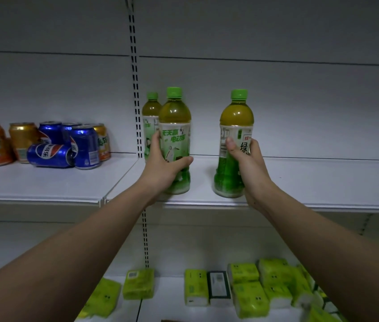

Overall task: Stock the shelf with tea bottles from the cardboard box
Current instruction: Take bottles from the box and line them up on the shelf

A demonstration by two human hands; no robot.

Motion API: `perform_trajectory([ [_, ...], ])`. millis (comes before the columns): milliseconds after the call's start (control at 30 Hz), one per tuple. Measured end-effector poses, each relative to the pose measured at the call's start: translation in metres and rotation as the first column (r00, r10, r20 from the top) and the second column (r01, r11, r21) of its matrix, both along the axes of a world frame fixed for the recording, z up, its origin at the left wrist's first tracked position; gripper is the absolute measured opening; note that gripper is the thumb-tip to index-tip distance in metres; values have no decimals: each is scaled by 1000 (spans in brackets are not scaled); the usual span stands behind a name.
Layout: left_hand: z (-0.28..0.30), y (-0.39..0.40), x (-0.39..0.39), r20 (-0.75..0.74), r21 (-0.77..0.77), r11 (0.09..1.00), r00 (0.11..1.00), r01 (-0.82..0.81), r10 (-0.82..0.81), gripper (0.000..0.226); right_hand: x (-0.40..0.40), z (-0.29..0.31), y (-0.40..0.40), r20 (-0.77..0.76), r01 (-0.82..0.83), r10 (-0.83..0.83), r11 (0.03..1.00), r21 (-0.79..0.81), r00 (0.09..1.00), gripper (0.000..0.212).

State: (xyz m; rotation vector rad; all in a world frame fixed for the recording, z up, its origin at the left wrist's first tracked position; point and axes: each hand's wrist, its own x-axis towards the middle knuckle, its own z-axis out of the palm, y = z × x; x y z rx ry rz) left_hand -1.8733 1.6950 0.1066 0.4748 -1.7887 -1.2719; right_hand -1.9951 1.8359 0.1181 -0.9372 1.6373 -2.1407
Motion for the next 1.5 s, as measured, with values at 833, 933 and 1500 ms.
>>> perform_trajectory([
  [833, 5, 16, 25, 253, -129, 983, 955, -127, 156, 89, 5, 4, 31, -334, 161, 3, 873, 461, 942, 73],
  [933, 2, 15, 16, 258, -261, 951, 937, -167, 235, 86, 0, 0, 21, -399, 227, -22, 851, 474, 917, 70],
  [1500, -8, -41, -95, 294, -384, 835, 805, -393, 514, 59, -70, -17, -95, -502, 405, -122, 762, 505, 856, 64],
])
